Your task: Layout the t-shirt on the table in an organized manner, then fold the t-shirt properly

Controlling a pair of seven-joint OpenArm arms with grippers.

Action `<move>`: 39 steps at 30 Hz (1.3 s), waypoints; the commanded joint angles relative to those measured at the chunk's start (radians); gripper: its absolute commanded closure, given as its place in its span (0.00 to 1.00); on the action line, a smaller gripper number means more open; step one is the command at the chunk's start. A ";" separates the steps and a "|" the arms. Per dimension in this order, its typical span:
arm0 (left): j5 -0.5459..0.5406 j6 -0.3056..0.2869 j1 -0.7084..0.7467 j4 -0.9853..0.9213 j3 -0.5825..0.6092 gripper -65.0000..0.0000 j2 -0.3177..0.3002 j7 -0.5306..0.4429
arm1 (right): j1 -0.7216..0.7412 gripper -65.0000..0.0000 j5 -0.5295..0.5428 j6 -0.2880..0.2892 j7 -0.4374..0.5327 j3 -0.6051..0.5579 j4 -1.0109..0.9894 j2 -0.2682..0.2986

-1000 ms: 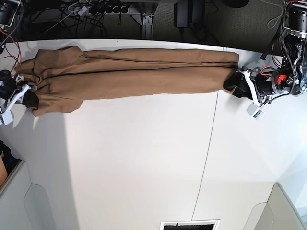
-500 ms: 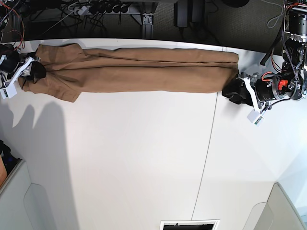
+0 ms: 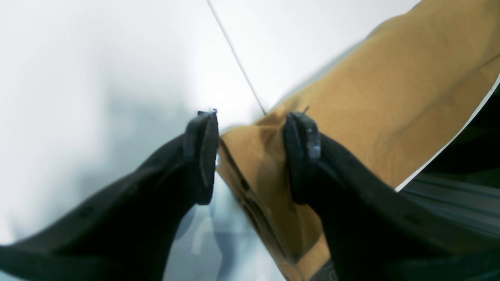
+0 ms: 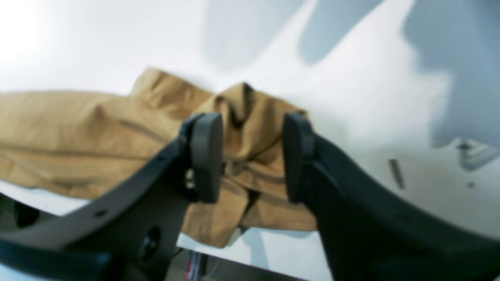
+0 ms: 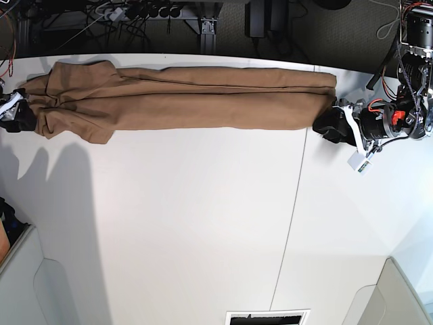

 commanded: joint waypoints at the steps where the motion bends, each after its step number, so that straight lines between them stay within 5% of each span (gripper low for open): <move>1: -0.018 -0.003 -0.016 0.012 -0.009 0.53 -0.019 -0.012 | 0.011 0.61 0.028 0.003 0.034 0.013 0.017 0.020; 4: -0.018 -0.003 -0.016 0.012 -0.009 0.53 -0.019 -0.014 | 0.029 0.65 0.044 0.003 0.057 0.002 0.016 0.020; 7: -0.018 -0.003 -0.016 0.012 -0.009 0.53 -0.019 -0.014 | 0.044 0.96 0.050 0.004 0.071 -0.048 0.012 0.020; 8: -0.018 -0.003 -0.016 0.012 -0.009 0.53 -0.019 -0.014 | 0.043 1.00 0.038 0.004 0.077 -0.073 0.010 0.020; 17: -0.125 -0.003 -0.031 0.013 -0.062 0.53 -0.053 0.043 | -0.016 1.00 -0.061 0.003 0.084 -0.268 -0.110 0.019; 21: -0.192 -0.003 -0.027 0.013 -0.074 0.51 -0.080 0.084 | -0.026 1.00 -0.061 0.003 0.121 -0.280 -0.181 0.020; 25: -0.221 -0.003 0.011 0.013 -0.074 0.33 -0.121 0.088 | -0.024 1.00 -0.061 0.003 0.126 -0.281 -0.211 0.020; 39: -0.283 -0.003 0.200 0.013 -0.171 0.33 -0.116 0.090 | -0.023 1.00 -0.048 0.003 0.146 -0.281 -0.215 0.019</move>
